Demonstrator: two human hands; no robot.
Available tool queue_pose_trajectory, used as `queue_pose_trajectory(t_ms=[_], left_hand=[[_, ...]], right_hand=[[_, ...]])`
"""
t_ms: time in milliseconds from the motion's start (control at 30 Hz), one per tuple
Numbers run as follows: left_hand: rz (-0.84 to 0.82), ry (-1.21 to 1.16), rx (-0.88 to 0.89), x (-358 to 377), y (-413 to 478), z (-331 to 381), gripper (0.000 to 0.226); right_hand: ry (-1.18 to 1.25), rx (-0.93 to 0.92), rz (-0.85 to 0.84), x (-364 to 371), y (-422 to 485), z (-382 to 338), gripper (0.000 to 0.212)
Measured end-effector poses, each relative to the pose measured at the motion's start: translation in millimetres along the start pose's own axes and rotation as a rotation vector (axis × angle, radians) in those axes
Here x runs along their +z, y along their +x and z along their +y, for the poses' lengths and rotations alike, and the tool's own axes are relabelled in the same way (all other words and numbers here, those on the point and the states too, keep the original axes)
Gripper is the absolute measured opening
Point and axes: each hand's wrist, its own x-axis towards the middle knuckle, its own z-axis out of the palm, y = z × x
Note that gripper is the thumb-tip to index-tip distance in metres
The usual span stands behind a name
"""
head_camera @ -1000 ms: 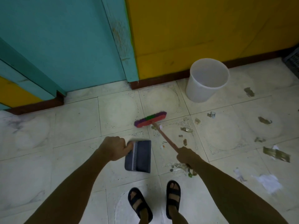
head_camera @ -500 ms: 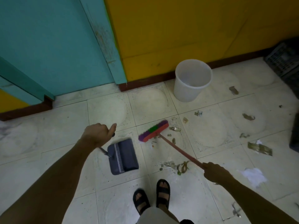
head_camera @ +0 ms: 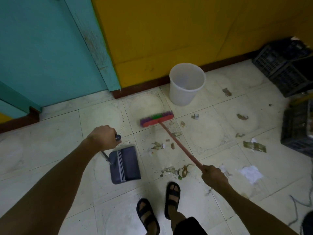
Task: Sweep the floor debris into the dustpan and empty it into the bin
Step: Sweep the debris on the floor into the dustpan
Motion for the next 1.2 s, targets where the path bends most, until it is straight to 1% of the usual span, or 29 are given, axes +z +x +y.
queue_pose_trajectory(t_ms=[33, 100, 200, 267, 333, 400, 500, 567, 633, 667, 767, 833, 933, 1067, 1200], left_hand=[[-0.037, -0.03, -0.024, 3, 2, -4, 0.035], [-0.071, -0.068, -0.06, 8, 8, -11, 0.029], [-0.083, -0.112, -0.138, 12, 11, -7, 0.033], [-0.052, -0.185, -0.222, 13, 14, 0, 0.033], [-0.027, -0.219, -0.28, 9, 22, 9, 0.037], [-0.023, -0.198, -0.297, 4, 33, 18, 0.039], [-0.024, -0.17, -0.277, -8, 39, 31, 0.035], [-0.03, -0.144, -0.247, -14, 39, 39, 0.033], [-0.017, -0.124, -0.215, -20, 37, 47, 0.033], [-0.009, -0.117, -0.2, -24, 35, 51, 0.033], [0.017, -0.092, -0.16, -32, 25, 64, 0.03], [0.03, -0.099, -0.15, -34, 16, 68, 0.027], [0.067, -0.121, -0.143, -33, -4, 69, 0.025], [0.124, -0.089, -0.123, -28, -37, 64, 0.027], [0.184, -0.026, -0.129, -25, -64, 50, 0.033]], right_hand=[[0.069, 0.008, 0.011, -2, 9, -10, 0.027], [0.217, 0.023, 0.003, -9, 33, -28, 0.027], [0.438, 0.09, -0.008, -23, 69, -48, 0.027], [0.488, 0.13, -0.031, -28, 90, -56, 0.029], [0.469, 0.166, -0.085, -34, 108, -60, 0.029], [0.406, 0.195, -0.163, -41, 118, -58, 0.028], [0.344, 0.233, -0.223, -44, 119, -41, 0.021], [0.313, 0.238, -0.229, -40, 111, -24, 0.017], [0.302, 0.211, -0.239, -34, 101, -4, 0.018], [0.298, 0.229, -0.239, -31, 95, 8, 0.018], [0.245, 0.304, -0.233, -19, 72, 45, 0.03], [0.232, 0.282, -0.214, -14, 52, 64, 0.031], [0.11, 0.186, -0.214, -8, 20, 80, 0.03], [0.03, 0.101, -0.109, -3, -11, 88, 0.019], [0.032, -0.014, -0.081, 2, -28, 73, 0.03]])
